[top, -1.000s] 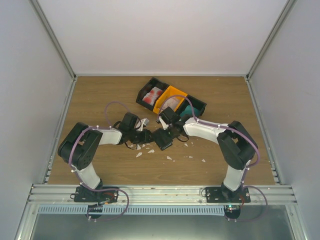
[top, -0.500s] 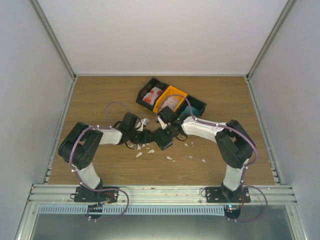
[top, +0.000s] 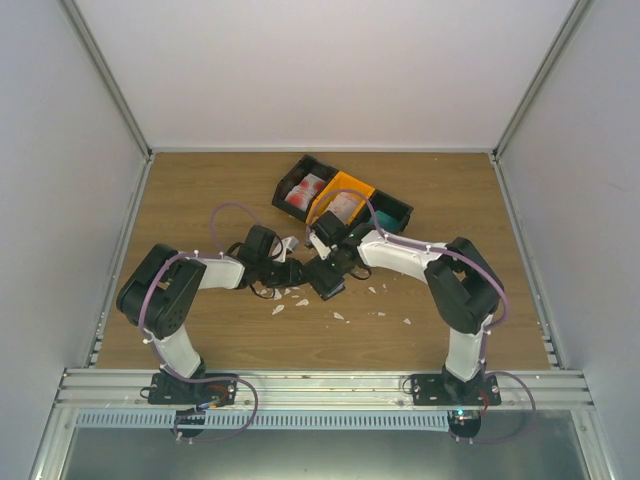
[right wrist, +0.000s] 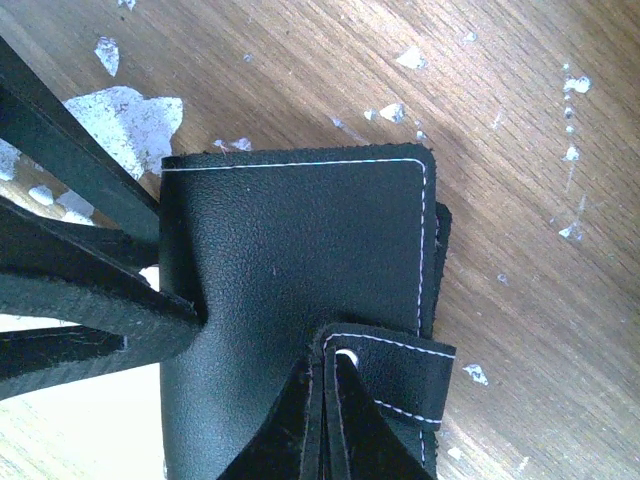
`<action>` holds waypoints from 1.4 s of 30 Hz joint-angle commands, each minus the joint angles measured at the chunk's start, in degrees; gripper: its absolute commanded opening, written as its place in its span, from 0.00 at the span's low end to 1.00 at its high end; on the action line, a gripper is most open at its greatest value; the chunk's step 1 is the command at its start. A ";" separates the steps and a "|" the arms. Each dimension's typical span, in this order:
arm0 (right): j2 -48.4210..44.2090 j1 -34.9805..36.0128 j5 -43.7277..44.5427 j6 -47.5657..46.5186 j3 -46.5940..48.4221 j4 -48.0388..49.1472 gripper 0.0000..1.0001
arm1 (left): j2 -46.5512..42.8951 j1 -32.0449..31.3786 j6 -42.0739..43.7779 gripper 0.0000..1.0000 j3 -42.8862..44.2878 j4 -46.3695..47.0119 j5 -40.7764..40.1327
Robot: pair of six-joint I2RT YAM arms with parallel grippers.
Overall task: Put the credit cards into the card holder
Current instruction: Close the card holder at the center of the board.
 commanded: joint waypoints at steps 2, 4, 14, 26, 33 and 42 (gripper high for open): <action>5.40 1.55 -3.99 0.50 -1.15 -3.23 0.01 | 1.66 -0.46 0.68 0.31 0.29 0.57 -1.41; 5.97 1.52 -3.48 0.90 -1.36 -3.85 0.01 | 1.67 -0.38 0.68 0.31 0.34 0.53 -1.48; 8.81 1.54 -2.82 1.92 -2.55 -6.03 0.01 | 2.05 -0.41 0.12 0.29 0.55 0.52 -1.86; 13.62 1.21 -4.26 3.91 -1.98 -8.85 0.01 | 2.46 -0.39 -1.64 0.27 -0.05 1.67 -2.13; 15.55 1.10 -1.91 6.84 0.76 -10.03 0.01 | 3.13 -0.37 -2.18 0.27 -0.22 1.80 -1.95; 2.20 -0.81 -4.37 11.55 4.38 -3.89 0.21 | -0.52 -0.06 -2.42 0.30 -0.68 1.13 -2.88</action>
